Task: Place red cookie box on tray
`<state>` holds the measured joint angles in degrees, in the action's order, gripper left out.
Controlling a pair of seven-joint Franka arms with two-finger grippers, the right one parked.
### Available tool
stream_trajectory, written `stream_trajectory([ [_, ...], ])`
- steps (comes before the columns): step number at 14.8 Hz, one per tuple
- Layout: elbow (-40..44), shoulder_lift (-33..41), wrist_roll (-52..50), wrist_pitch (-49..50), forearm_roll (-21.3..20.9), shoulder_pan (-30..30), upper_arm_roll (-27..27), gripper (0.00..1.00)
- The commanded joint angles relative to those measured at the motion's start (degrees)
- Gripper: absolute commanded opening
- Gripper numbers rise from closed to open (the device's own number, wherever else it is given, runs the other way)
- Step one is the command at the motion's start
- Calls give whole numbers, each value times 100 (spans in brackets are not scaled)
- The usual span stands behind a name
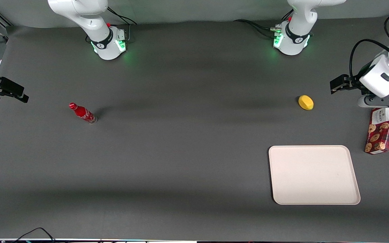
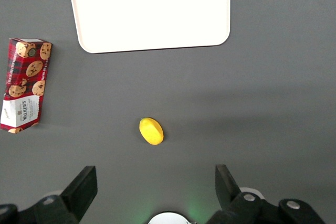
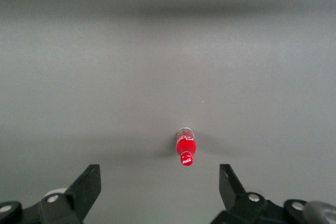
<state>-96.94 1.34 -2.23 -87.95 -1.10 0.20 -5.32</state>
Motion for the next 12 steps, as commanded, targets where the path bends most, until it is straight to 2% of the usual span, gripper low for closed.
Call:
stream_trajectory([
  [1,167,-63,-24,199,-5,-28,22,100],
  [10,167,-54,29,234,-4,15,48,100],
  [12,158,-54,308,243,-13,129,66,100],
])
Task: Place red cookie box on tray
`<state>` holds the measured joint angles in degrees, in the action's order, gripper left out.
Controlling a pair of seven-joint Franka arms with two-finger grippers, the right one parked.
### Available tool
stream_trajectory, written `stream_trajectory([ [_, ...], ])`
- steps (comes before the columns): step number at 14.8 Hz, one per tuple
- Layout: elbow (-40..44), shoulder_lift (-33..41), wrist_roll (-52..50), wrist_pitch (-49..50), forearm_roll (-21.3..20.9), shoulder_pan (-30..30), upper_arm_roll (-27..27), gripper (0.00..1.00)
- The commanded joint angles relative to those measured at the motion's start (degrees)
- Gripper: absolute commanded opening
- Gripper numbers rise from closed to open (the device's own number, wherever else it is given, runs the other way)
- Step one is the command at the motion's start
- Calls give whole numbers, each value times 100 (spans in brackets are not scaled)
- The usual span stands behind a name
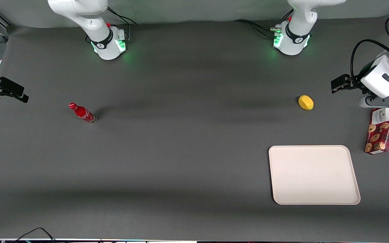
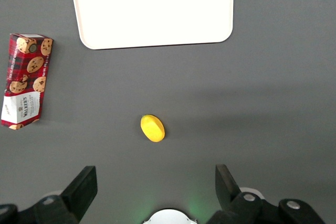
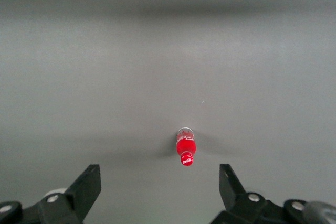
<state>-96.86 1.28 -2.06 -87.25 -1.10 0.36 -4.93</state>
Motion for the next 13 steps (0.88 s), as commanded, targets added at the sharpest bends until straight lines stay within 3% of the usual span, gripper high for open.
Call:
stream_trajectory([
  [1,150,-49,451,174,-13,253,28,100],
  [4,132,-32,898,270,-83,578,142,100],
  [7,53,-84,2257,131,-241,1332,230,100],
  [10,44,-522,3797,-483,-356,2291,230,100],
  [13,-26,-1032,4757,-1476,-400,2767,230,100],
])
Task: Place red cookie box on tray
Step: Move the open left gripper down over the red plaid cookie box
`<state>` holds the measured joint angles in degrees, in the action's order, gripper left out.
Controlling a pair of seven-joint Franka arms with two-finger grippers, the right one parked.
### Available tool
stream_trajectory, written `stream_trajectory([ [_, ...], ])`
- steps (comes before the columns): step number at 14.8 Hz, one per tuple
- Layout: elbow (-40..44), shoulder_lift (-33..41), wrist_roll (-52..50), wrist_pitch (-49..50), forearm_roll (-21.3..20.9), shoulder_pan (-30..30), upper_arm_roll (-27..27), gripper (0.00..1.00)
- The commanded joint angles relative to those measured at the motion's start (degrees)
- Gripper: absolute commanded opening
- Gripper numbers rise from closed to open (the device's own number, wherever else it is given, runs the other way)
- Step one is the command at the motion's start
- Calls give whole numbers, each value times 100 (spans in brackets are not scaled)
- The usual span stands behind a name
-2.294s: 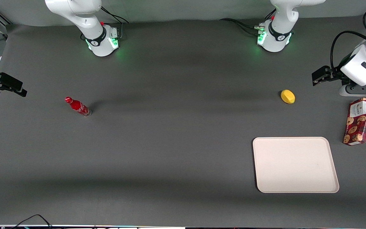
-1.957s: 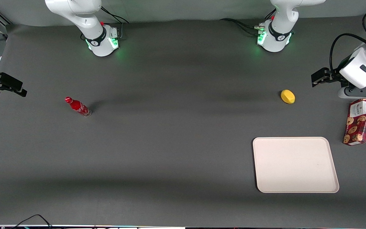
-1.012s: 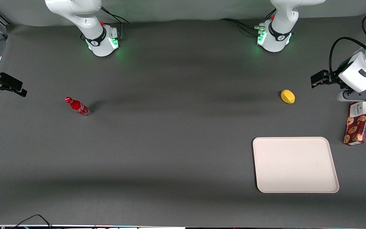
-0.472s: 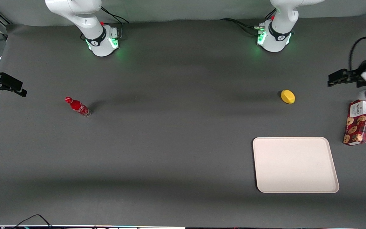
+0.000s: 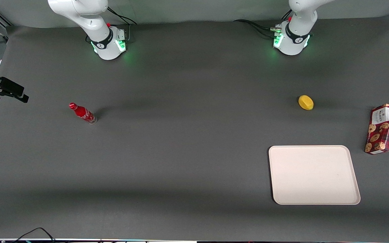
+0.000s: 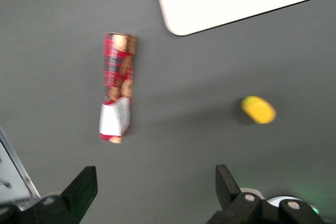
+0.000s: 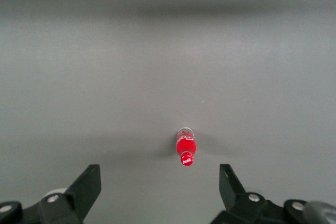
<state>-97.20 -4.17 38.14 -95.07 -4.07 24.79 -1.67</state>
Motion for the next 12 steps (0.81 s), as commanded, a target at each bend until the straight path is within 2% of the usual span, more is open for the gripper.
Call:
stream_trajectory([
  [1,-35,-637,791,-941,-103,421,-97,100],
  [8,-361,-1507,2011,-2198,-112,518,-88,100],
  [12,-501,-2026,2083,-2603,-94,755,-88,100],
])
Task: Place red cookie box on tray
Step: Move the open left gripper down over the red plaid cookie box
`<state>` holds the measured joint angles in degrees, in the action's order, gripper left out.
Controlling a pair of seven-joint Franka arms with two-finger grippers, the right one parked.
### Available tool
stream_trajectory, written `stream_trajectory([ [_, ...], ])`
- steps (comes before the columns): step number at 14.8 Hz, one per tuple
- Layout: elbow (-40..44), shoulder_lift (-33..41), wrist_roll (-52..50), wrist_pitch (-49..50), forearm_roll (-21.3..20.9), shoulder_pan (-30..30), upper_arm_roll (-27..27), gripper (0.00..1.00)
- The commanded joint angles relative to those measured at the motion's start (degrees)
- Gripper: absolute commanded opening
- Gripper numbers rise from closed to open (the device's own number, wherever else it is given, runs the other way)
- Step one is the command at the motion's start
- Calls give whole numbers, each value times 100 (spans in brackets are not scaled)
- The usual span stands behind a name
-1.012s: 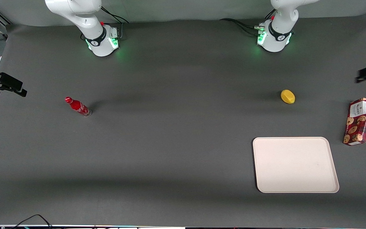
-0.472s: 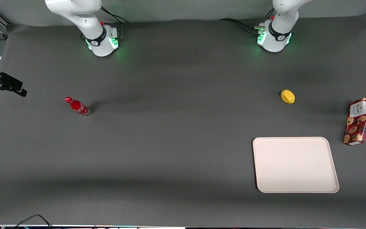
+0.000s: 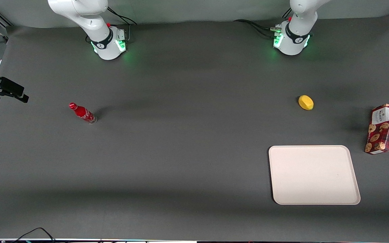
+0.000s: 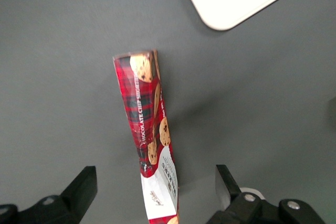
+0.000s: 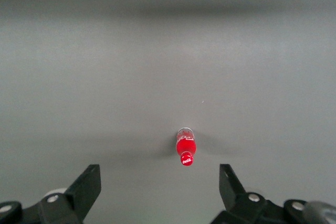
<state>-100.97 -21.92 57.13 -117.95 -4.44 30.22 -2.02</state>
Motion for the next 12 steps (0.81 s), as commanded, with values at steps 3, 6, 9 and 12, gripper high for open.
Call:
stream_trajectory([
  [3,-370,-567,175,-833,-66,414,-35,100],
  [6,-458,-769,166,-975,-66,432,-35,100],
  [9,-432,-858,131,-1071,-66,388,-35,100],
  [12,-414,-884,175,-1229,-66,379,-35,97],
])
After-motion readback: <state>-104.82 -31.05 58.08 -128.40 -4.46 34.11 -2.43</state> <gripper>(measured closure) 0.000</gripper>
